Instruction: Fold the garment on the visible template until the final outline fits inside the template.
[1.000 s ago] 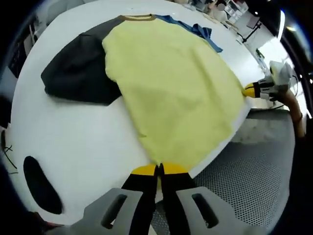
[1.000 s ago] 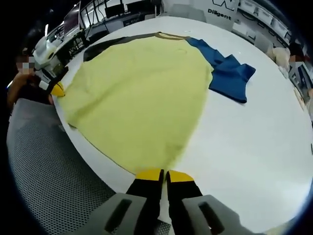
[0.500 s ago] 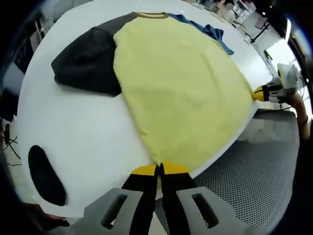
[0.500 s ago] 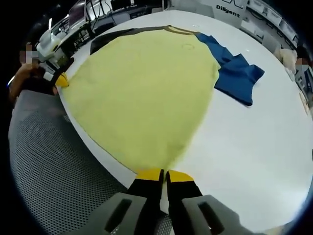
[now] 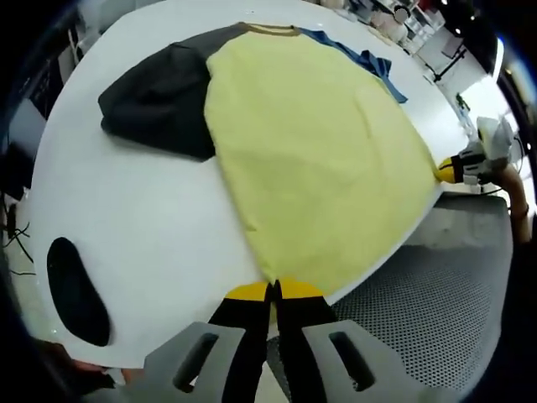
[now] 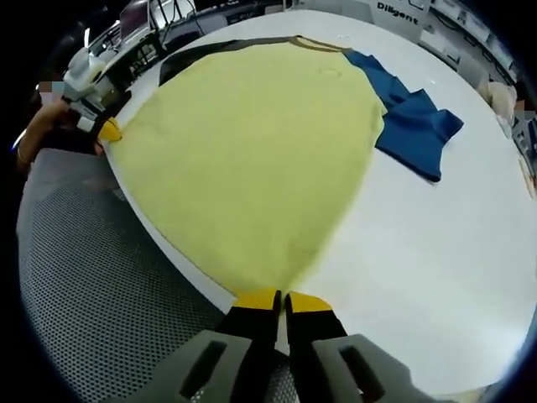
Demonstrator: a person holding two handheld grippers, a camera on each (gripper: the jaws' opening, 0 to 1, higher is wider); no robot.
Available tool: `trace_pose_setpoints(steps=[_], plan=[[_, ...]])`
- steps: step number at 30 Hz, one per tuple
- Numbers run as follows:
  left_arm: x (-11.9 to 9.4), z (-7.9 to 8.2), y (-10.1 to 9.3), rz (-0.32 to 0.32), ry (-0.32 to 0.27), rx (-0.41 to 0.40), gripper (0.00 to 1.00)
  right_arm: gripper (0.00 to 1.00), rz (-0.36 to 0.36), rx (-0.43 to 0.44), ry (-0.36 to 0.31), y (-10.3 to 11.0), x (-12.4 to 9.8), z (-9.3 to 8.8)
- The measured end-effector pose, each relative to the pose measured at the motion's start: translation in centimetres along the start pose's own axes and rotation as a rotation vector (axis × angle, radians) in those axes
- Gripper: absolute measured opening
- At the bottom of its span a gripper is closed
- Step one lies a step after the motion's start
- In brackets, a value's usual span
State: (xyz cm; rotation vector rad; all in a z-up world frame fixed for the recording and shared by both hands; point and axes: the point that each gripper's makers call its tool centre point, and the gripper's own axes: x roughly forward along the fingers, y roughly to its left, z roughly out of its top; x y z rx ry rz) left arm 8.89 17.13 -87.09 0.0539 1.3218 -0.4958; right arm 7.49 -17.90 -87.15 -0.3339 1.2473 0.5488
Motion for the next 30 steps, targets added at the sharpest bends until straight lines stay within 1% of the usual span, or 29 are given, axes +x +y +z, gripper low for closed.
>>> trace_pose_setpoints(steps=[11,14,15,16,17,19,20,21,22,24,25,26,28,29,30], plan=[[-0.1,0.0,0.0,0.006,-0.015,-0.012,0.0,0.0,0.008,0.011,0.009,0.1,0.1,-0.2],[-0.1,0.0,-0.1,0.005,-0.025,-0.013,0.02,0.0,0.007,-0.006,0.01,0.0,0.1,-0.1],[-0.2,0.1,-0.1,0.004,-0.028,-0.013,0.03,0.0,0.002,-0.005,0.005,0.0,0.0,0.0],[-0.2,0.0,-0.2,0.003,-0.032,-0.016,0.08,0.03,0.001,-0.005,0.003,-0.1,0.0,0.0],[-0.3,0.5,-0.4,-0.011,-0.063,-0.019,0.13,0.06,-0.004,-0.005,-0.005,-0.2,-0.2,0.1],[-0.4,1.5,-0.5,-0.011,-0.129,-0.008,0.26,0.11,-0.006,0.0,-0.041,-0.3,-0.5,0.7],[-0.7,1.9,-0.5,-0.006,-0.161,-0.011,0.29,0.13,0.003,0.002,-0.085,-0.3,-0.8,1.4],[-0.7,2.0,-0.6,-0.008,-0.165,-0.005,0.3,0.15,0.007,0.002,-0.103,-0.3,-0.9,1.7],[-0.9,2.2,-0.8,-0.015,-0.182,-0.003,0.31,0.18,0.012,0.017,-0.155,-0.4,-1.3,2.5],[-1.2,3.0,-1.0,-0.022,-0.23,-0.001,0.35,0.25,0.012,0.015,-0.199,-0.6,-1.8,3.3],[-1.4,3.2,-1.0,-0.02,-0.243,-0.002,0.39,0.31,0.011,0.015,-0.206,-0.7,-1.9,3.4],[-1.6,3.7,-0.9,-0.01,-0.273,0.011,0.43,0.35,0.005,0.01,-0.224,-0.8,-2.2,3.7],[-2.0,4.2,-0.9,-0.002,-0.298,0.014,0.53,0.41,0.006,0.009,-0.246,-0.9,-2.5,4.2],[-2.2,4.7,-0.8,0.009,-0.327,0.03,0.57,0.42,0.011,0.012,-0.251,-0.9,-2.6,4.3],[-2.4,5.1,-0.7,0.017,-0.348,0.029,0.6,0.44,0.014,0.015,-0.258,-0.8,-2.7,4.5]])
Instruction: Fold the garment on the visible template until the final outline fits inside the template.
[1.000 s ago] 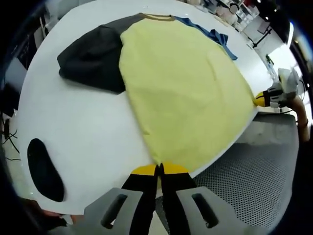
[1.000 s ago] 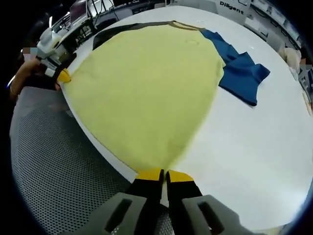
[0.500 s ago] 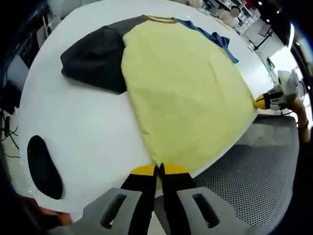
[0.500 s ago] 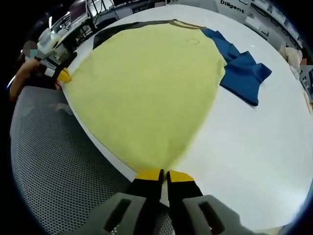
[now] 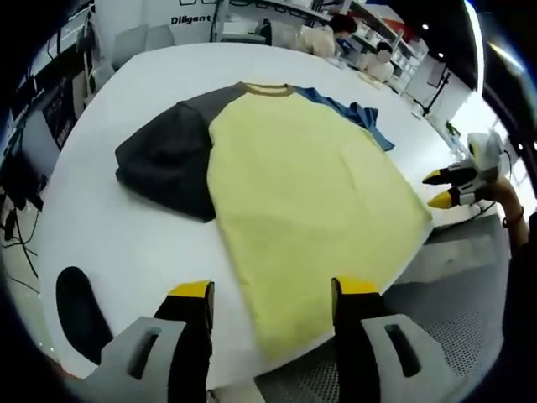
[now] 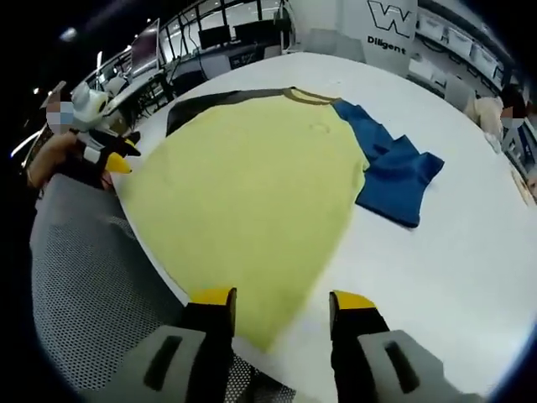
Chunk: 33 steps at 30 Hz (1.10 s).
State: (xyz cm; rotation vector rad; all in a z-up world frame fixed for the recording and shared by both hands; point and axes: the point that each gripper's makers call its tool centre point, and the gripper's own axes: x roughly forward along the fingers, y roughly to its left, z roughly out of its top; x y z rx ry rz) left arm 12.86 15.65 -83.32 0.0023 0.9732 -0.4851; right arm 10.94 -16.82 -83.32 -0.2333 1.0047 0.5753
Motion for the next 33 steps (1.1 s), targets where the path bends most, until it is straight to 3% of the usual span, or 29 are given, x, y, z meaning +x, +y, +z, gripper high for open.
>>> trace_pose_setpoints(steps=[4,6,11,19,23,33], plan=[[-0.3,1.7,0.2,0.025,-0.097,0.063,0.76,0.58,0.01,0.014,-0.047,0.1,-0.2,0.9],[-0.4,2.0,0.1,0.031,-0.112,0.074,0.81,0.63,0.01,0.018,-0.062,0.0,-0.2,1.1],[-0.7,3.4,-0.5,0.04,-0.214,0.116,0.99,0.77,-0.002,0.032,-0.111,-0.5,-0.4,2.1],[-0.7,3.4,-1.4,0.029,-0.244,0.159,0.99,0.82,-0.018,0.012,-0.159,-1.9,-0.7,3.2],[-0.8,3.3,-1.6,0.024,-0.24,0.185,0.99,0.82,-0.027,-0.048,-0.215,-3.1,-0.9,4.8],[-1.1,4.0,-1.9,0.016,-0.29,0.183,0.99,0.75,-0.065,-0.183,-0.275,-6.6,-0.7,7.5]])
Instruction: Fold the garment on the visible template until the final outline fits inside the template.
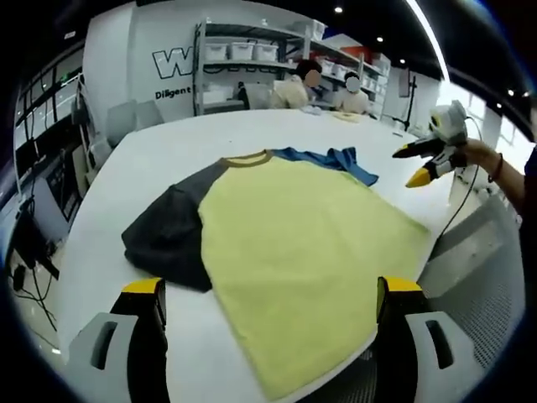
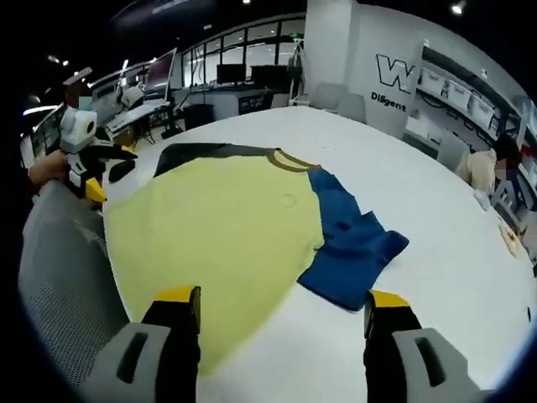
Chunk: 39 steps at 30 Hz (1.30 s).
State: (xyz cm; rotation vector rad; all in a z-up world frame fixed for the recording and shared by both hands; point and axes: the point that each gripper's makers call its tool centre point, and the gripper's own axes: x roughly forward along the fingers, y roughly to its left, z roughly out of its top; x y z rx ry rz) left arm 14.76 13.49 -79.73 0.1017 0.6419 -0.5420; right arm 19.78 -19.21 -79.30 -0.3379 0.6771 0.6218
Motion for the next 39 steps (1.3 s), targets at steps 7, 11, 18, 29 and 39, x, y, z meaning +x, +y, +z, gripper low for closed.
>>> trace_pose_setpoints(steps=[7,11,18,29,39], plan=[[0.0,0.2,-0.1,0.001,-0.013,0.013,0.99,0.63,0.001,-0.045,-0.013,-2.6,1.6,-0.1],[-0.1,0.3,0.1,0.01,-0.015,0.019,0.99,0.56,0.013,-0.07,-0.005,-4.0,2.7,-0.3],[-0.3,0.5,0.2,0.02,-0.029,0.016,0.99,0.49,0.034,-0.254,0.071,-4.6,4.8,-1.3],[-0.4,0.4,0.5,0.035,-0.031,0.001,0.99,0.35,0.097,-0.325,0.153,-4.7,7.5,-3.2],[-0.5,0.5,0.6,0.041,-0.04,-0.007,0.99,0.0,0.14,-0.265,0.141,-3.7,8.0,-3.2]])
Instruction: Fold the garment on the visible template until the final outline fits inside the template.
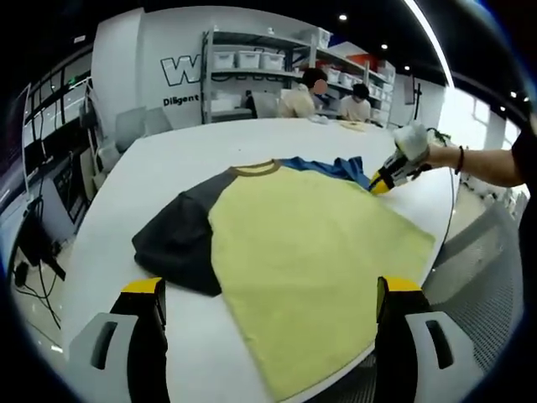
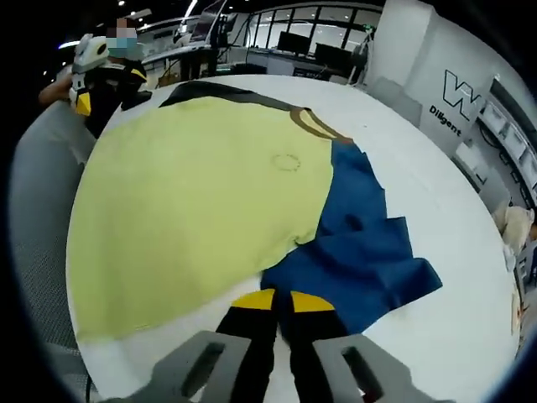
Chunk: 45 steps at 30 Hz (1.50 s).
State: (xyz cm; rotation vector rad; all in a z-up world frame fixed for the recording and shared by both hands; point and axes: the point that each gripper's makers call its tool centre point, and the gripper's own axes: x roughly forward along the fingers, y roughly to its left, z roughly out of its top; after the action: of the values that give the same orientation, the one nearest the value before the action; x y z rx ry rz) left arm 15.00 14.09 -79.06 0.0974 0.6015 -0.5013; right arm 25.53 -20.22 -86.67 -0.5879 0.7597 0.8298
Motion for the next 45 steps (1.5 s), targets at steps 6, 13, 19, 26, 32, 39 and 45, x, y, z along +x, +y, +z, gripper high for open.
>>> trace_pose_setpoints(steps=[6,13,19,26,32,39,45], plan=[[0.0,0.0,-0.1,-0.004,0.0,0.004,0.99,0.0,-0.013,0.075,-0.034,-0.4,-0.8,0.6],[0.0,0.1,0.0,-0.005,-0.001,0.005,0.99,0.0,-0.106,0.231,-0.212,-3.0,-4.0,3.6],[0.0,0.1,-0.1,-0.008,-0.004,0.011,0.99,0.0,-0.233,0.316,-0.315,-6.4,-6.7,5.0],[0.0,0.1,-0.1,-0.005,-0.001,0.017,0.99,0.0,-0.344,0.403,-0.348,-10.2,-9.1,4.7],[0.0,0.1,-0.2,-0.01,0.002,0.023,0.99,0.0,-0.424,0.433,-0.344,-13.3,-10.6,4.1],[0.0,-0.1,-0.3,-0.011,0.012,0.026,0.99,0.0,-0.479,0.496,-0.316,-16.0,-10.9,2.3],[0.0,0.0,-0.3,-0.007,0.012,0.037,0.99,0.0,-0.513,0.517,-0.291,-17.4,-11.2,1.1]])
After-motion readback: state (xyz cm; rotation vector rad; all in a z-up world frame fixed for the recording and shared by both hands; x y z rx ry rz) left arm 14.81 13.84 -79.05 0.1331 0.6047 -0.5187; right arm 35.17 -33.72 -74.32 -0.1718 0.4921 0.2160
